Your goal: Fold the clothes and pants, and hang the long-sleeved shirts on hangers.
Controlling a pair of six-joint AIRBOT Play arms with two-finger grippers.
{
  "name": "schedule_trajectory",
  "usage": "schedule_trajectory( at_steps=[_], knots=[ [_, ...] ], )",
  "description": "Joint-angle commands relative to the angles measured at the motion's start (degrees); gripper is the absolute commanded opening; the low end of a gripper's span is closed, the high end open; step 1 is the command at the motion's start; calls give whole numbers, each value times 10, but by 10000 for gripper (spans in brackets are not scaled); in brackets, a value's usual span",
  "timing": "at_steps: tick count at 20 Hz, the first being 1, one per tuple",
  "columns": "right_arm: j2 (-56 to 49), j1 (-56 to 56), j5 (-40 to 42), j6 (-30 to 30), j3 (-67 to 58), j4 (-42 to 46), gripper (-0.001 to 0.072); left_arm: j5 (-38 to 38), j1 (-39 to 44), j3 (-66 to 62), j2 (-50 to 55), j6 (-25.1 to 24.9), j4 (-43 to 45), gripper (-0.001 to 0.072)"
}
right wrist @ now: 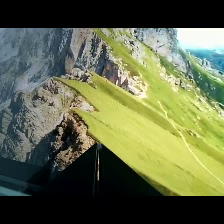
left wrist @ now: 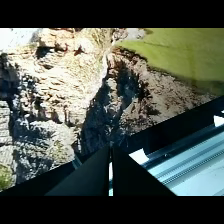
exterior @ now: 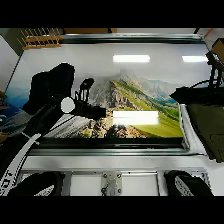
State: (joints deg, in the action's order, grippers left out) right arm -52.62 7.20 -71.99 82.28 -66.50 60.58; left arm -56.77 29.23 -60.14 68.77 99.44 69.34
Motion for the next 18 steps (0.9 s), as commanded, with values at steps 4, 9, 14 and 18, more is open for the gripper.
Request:
schedule_trajectory(
  at_steps=[4, 9, 14, 18],
  knots=[
    [0, 0, 0, 0, 0, 0, 29, 0, 0, 0, 0, 0, 0, 14],
    [0, 0, 0, 0, 0, 0, 29, 15, -20, -13, 2, -63, 66, 705],
    [0, 0, 0, 0, 0, 0, 29, 7, -137, -93, 58, -65, 336, 694],
    [0, 0, 0, 0, 0, 0, 29, 26, -220, -134, 179, -76, 396, 694]
  ],
)
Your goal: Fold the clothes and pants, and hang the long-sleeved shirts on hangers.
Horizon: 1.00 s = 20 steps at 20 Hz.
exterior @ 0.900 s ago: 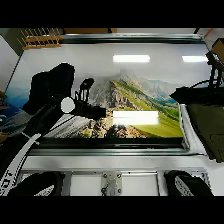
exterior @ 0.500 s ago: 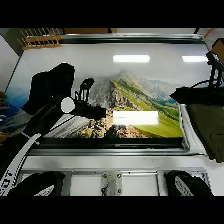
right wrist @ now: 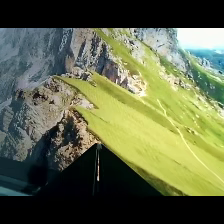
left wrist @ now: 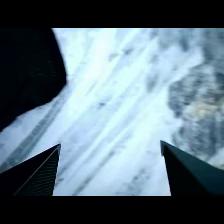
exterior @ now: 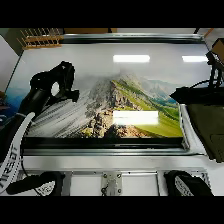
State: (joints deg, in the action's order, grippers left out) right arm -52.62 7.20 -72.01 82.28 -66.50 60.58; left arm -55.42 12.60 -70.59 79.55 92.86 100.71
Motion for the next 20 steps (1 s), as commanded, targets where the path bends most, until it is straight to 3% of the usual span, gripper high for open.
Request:
schedule_trajectory(
  at_steps=[1, 8, 15, 16, 17, 18, 20],
  knots=[
    [0, 0, 0, 0, 0, 0, 29, 21, -65, -39, 100, -10, 94, 693],
    [0, 0, 0, 0, 0, 0, 29, 30, -81, -141, 254, -10, 92, 693],
    [0, 0, 0, 0, 0, 0, 29, 27, -78, -158, 275, -7, 87, 691],
    [0, 0, 0, 0, 0, 0, 29, 24, -78, -158, 275, 6, 87, 530],
    [0, 0, 0, 0, 0, 0, 29, 18, -78, -158, 274, 14, 88, 236],
    [0, 0, 0, 0, 0, 0, 29, 11, -78, -158, 272, 14, 87, 18],
    [0, 0, 0, 0, 0, 0, 29, 2, -73, -159, 249, 16, 88, 14]
  ],
)
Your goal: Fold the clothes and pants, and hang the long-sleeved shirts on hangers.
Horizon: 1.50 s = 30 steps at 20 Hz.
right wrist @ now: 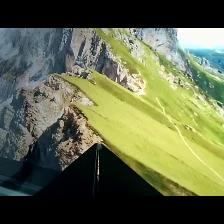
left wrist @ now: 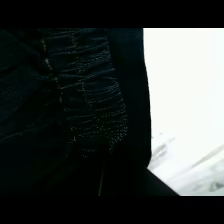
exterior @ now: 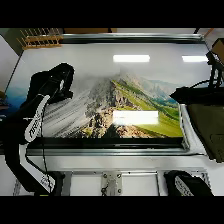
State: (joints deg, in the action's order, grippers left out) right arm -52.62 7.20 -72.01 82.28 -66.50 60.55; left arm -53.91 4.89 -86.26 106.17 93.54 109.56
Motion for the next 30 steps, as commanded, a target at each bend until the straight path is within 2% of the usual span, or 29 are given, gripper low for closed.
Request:
schedule_trajectory(
  at_steps=[1, 5, 7, 10, 15, 16, 17, 18, 19, 22, 28, 30],
  knots=[
    [0, 0, 0, 0, 0, 0, 29, -13, 15, -4, -41, 8, 0, 13],
    [0, 0, 0, 0, 0, 0, 29, -57, 120, -47, -157, 8, -7, 14],
    [0, 0, 0, 0, 0, 0, 29, -67, 193, -63, -201, 7, -57, 14],
    [0, 0, 0, 0, 0, 0, 29, -30, 315, -64, -227, 7, -132, 14],
    [0, 0, 0, 0, 0, 0, 29, 63, 481, -65, -161, 8, -136, 15],
    [0, 0, 0, 0, 0, 0, 29, 82, 495, -65, -145, 10, -134, 67],
    [0, 0, 0, 0, 0, 0, 29, 92, 499, -65, -134, 27, -130, 354],
    [0, 0, 0, 0, 0, 0, 29, 81, 493, -70, -129, 54, -132, 561],
    [0, 0, 0, 0, 0, 0, 29, 45, 477, -84, -128, 91, -132, 571],
    [0, 0, 0, 0, 0, 0, 29, -62, 382, -92, -164, 152, -133, 570],
    [0, 0, -3, 0, 0, -4, 29, -46, 160, 203, -331, 250, -144, 570],
    [0, 0, -3, 0, 0, -4, 29, -14, 77, 301, -359, 253, -223, 570]
  ],
)
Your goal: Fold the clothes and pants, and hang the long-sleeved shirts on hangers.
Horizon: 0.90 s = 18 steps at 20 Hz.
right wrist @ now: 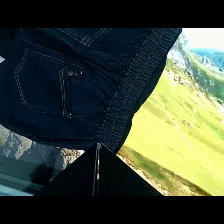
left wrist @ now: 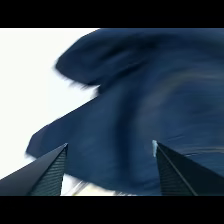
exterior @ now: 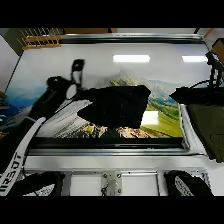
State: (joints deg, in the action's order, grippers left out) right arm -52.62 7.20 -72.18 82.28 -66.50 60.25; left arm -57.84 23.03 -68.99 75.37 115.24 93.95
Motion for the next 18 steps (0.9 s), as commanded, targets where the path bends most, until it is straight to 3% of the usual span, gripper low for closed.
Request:
schedule_trajectory(
  at_steps=[1, 5, 8, 13, 18],
  knots=[
    [0, 0, -1, 0, 0, -1, 29, 49, -145, 169, -56, 26, -124, 570],
    [0, 0, -1, 4, 0, -2, 29, 117, -280, 267, -28, -113, -394, 570],
    [0, 0, -1, 4, 0, -2, 28, 118, -309, 276, 18, -211, -508, 570],
    [0, 0, -1, 4, 0, -2, 28, 120, -283, 229, 88, -229, -535, 570],
    [0, 0, -17, 4, 0, -1, 28, 128, -244, 146, 151, -227, -499, 569]
  ],
)
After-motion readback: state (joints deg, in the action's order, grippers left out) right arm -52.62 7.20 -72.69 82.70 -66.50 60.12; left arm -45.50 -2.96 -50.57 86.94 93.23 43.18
